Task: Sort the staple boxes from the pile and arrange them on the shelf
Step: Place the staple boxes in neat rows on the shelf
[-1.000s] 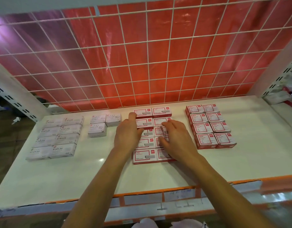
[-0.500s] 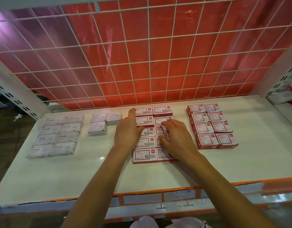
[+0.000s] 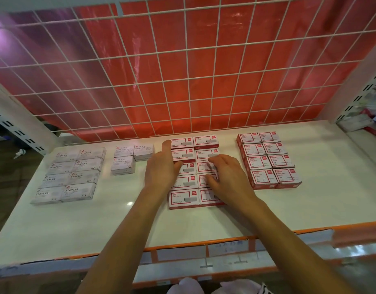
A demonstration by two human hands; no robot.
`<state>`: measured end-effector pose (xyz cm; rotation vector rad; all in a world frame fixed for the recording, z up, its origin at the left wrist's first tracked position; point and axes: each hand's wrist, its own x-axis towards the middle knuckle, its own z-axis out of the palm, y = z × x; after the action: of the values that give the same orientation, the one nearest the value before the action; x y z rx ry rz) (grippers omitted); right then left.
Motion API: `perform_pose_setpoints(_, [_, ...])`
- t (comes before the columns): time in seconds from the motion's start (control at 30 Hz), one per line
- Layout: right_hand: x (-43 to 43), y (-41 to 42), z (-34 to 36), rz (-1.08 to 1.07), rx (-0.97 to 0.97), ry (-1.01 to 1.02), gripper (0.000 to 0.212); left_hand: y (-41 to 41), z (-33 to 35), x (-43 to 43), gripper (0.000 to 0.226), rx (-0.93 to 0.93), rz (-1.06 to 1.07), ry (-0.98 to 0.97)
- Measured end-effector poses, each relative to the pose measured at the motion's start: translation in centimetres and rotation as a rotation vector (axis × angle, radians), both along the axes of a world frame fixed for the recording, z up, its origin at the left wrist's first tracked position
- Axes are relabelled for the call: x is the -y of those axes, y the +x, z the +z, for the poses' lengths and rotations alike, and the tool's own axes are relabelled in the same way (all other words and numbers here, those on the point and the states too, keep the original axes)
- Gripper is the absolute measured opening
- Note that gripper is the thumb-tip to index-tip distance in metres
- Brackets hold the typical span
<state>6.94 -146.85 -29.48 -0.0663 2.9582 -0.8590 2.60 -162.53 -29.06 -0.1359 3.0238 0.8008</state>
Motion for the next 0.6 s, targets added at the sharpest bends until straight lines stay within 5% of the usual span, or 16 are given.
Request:
perform_pose_setpoints(0.37, [-0.5,0.0,0.3,-0.023,-0.07,0.037,0.051,1.6,1.3,-1.5,0.047,-0.143,0.025,-0.233])
perform_pose_setpoints(0.6, [-1.9,0.1,0.6,-0.092,-0.16,0.116,0.05,1.9,1.5,-4.9,0.055,-0.185,-0.136,-0.29])
